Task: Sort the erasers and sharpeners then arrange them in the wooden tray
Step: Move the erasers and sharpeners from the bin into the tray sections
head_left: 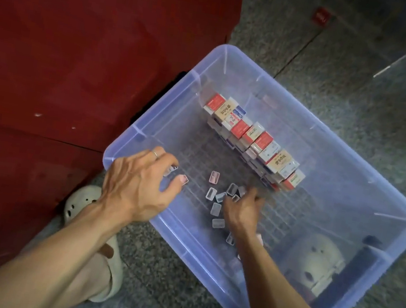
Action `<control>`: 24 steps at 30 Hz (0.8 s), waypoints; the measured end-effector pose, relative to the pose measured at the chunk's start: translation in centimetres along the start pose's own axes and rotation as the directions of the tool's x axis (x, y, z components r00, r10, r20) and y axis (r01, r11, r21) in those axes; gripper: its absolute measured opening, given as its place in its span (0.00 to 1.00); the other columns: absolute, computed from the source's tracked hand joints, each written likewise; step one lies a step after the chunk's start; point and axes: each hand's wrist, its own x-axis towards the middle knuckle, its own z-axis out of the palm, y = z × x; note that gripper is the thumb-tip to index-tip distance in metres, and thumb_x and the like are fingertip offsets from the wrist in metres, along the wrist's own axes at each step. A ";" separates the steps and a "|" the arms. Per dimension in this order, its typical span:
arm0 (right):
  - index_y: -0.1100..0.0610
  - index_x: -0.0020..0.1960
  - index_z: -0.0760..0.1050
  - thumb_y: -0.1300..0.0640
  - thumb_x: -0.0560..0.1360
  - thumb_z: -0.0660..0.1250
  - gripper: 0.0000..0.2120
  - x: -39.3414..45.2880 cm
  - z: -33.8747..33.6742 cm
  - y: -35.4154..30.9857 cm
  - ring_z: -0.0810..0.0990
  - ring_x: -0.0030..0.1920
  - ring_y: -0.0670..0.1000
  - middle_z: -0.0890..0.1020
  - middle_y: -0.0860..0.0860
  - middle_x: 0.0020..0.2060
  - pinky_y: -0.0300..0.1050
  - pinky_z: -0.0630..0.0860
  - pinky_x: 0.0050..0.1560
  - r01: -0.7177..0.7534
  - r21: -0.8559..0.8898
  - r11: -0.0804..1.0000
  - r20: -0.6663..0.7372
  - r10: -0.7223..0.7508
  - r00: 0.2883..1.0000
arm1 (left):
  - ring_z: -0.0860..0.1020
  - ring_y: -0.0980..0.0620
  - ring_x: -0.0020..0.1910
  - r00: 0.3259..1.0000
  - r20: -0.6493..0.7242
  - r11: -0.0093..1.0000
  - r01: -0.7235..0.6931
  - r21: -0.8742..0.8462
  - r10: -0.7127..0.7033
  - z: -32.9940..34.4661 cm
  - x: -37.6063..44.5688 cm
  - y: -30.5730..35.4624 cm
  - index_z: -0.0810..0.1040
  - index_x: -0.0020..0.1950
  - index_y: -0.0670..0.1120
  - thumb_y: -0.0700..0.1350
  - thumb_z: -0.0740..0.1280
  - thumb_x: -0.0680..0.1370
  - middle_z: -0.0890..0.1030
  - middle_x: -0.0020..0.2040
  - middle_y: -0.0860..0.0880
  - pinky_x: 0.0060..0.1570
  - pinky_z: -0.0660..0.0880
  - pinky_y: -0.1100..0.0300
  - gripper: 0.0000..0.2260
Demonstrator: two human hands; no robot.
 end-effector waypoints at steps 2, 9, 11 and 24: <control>0.59 0.71 0.65 0.57 0.76 0.68 0.25 0.4 1.4 -0.6 0.75 0.59 0.66 0.67 0.63 0.66 0.55 0.73 0.62 0.092 -0.037 0.995 0.033 -0.091 0.995 | 0.81 0.49 0.41 1.000 -0.012 1.000 0.012 -0.013 -0.012 0.1 0.0 0.1 0.81 0.49 0.52 0.62 0.56 0.75 0.80 0.43 0.54 0.33 0.72 0.57 0.19; 0.54 0.73 0.66 0.41 0.68 0.70 0.37 1.1 1.4 2.4 0.70 0.65 0.64 0.71 0.60 0.68 0.61 0.73 0.60 0.587 -0.529 0.612 0.147 -0.616 0.774 | 0.81 0.49 0.41 0.999 -0.050 0.999 0.017 -0.047 -0.020 0.1 0.1 0.0 0.80 0.48 0.52 0.61 0.58 0.75 0.79 0.41 0.53 0.33 0.69 0.57 0.17; 0.52 0.75 0.62 0.36 0.66 0.69 0.43 2.1 1.1 4.3 0.68 0.69 0.67 0.68 0.61 0.73 0.65 0.71 0.64 0.678 -0.619 0.397 0.298 -0.680 0.670 | 0.81 0.49 0.41 0.998 -0.060 0.999 0.012 -0.050 -0.015 0.2 0.1 0.0 0.80 0.48 0.52 0.60 0.58 0.75 0.79 0.41 0.53 0.33 0.70 0.57 0.17; 0.50 0.72 0.65 0.40 0.75 0.64 0.29 6.9 6.8 0.6 0.64 0.70 0.71 0.65 0.61 0.73 0.75 0.55 0.71 0.837 -0.521 0.166 0.276 -0.895 0.349 | 0.80 0.49 0.41 0.994 -0.111 0.996 -0.001 -0.089 -0.009 0.5 0.1 -0.2 0.80 0.50 0.50 0.55 0.62 0.73 0.80 0.42 0.53 0.35 0.75 0.52 0.13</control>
